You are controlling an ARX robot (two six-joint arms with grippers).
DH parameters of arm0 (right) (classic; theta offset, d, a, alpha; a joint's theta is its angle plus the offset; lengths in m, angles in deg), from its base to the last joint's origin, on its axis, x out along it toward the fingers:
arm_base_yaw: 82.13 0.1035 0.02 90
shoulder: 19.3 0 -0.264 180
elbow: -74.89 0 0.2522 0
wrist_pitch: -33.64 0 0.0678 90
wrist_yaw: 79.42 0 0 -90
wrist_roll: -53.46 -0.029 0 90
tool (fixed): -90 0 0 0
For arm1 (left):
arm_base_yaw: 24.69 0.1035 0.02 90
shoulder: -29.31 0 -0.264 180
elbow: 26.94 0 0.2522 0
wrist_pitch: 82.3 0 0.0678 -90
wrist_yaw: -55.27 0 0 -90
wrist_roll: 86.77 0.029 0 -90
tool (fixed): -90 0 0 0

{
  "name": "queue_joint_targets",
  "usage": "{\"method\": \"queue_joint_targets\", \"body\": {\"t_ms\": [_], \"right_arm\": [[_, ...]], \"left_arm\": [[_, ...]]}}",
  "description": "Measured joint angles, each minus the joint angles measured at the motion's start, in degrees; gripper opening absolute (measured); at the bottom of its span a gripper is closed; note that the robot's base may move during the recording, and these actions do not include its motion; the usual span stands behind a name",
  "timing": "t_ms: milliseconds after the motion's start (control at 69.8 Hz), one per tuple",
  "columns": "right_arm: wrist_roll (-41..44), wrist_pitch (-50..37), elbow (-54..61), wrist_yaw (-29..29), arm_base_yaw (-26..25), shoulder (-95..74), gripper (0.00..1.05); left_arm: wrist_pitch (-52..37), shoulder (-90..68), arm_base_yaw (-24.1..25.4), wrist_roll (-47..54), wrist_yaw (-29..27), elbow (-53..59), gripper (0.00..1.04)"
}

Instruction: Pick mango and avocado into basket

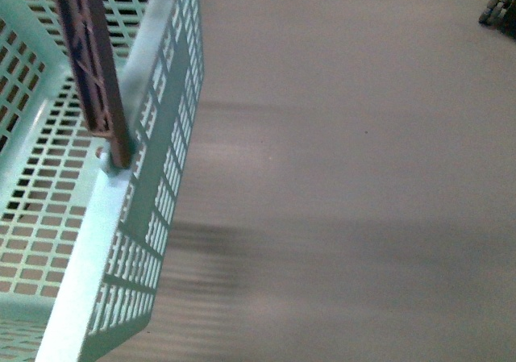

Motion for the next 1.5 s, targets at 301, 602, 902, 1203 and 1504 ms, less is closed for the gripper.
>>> {"method": "queue_joint_targets", "body": {"t_ms": [301,602,902,1203,1504], "right_arm": [[0.0,0.0,0.0,0.0,0.0,0.0,0.96],[0.0,0.0,0.0,0.0,0.0,0.0,0.96],[0.0,0.0,0.0,0.0,0.0,0.0,0.96],[0.0,0.0,0.0,0.0,0.0,0.0,0.96],[0.0,0.0,0.0,0.1,0.0,0.0,0.96]], "left_arm": [[0.8,1.9,-0.3,-0.4,0.0,-0.3,0.14],[0.8,1.9,-0.3,-0.4,0.1,-0.3,0.14],[0.9,1.9,-0.3,-0.4,0.1,-0.3,0.14],[0.9,1.9,-0.3,-0.5,0.1,-0.3,0.14],[0.9,1.9,-0.3,-0.5,0.1,-0.3,0.14]]}}
